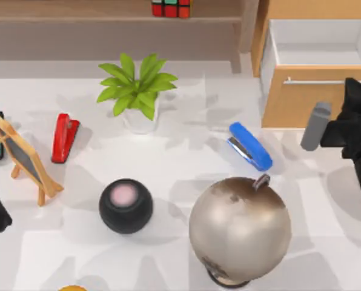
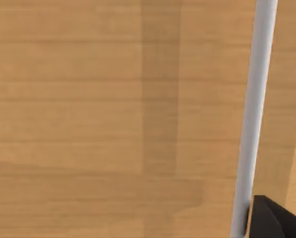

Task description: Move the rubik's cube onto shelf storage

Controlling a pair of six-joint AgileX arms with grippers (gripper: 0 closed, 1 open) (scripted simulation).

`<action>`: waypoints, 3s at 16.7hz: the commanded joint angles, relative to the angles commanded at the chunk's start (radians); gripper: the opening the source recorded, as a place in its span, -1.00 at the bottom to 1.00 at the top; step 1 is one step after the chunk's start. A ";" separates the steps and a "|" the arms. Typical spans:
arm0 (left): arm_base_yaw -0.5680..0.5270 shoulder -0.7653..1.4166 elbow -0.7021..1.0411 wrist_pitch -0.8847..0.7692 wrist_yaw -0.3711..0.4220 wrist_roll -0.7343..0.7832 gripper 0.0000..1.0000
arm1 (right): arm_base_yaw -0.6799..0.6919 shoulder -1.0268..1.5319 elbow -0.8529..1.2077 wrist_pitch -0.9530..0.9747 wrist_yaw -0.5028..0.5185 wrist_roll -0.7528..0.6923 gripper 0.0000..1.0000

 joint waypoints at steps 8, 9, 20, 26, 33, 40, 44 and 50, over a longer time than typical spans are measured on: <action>0.000 0.000 0.000 0.000 0.000 0.000 1.00 | -0.011 0.012 0.058 -0.036 -0.015 -0.003 -1.00; 0.000 0.000 0.000 0.000 0.000 0.000 1.00 | -0.013 0.017 0.071 -0.043 -0.017 -0.003 -1.00; 0.000 0.000 0.000 0.000 0.000 0.000 1.00 | -0.058 0.120 0.322 -0.191 -0.060 -0.003 -1.00; 0.000 0.000 0.000 0.000 0.000 0.000 1.00 | -0.060 0.143 0.384 -0.223 -0.066 -0.005 -1.00; 0.000 0.000 0.000 0.000 0.000 0.000 1.00 | -0.085 0.240 0.601 -0.342 -0.090 -0.006 -1.00; 0.000 0.000 0.000 0.000 0.000 0.000 1.00 | -0.086 0.244 0.611 -0.348 -0.091 -0.006 -0.70; 0.000 0.000 0.000 0.000 0.000 0.000 1.00 | -0.086 0.244 0.611 -0.348 -0.091 -0.006 -0.10; 0.000 0.000 0.000 0.000 0.000 0.000 1.00 | -0.086 0.244 0.611 -0.348 -0.091 -0.006 0.81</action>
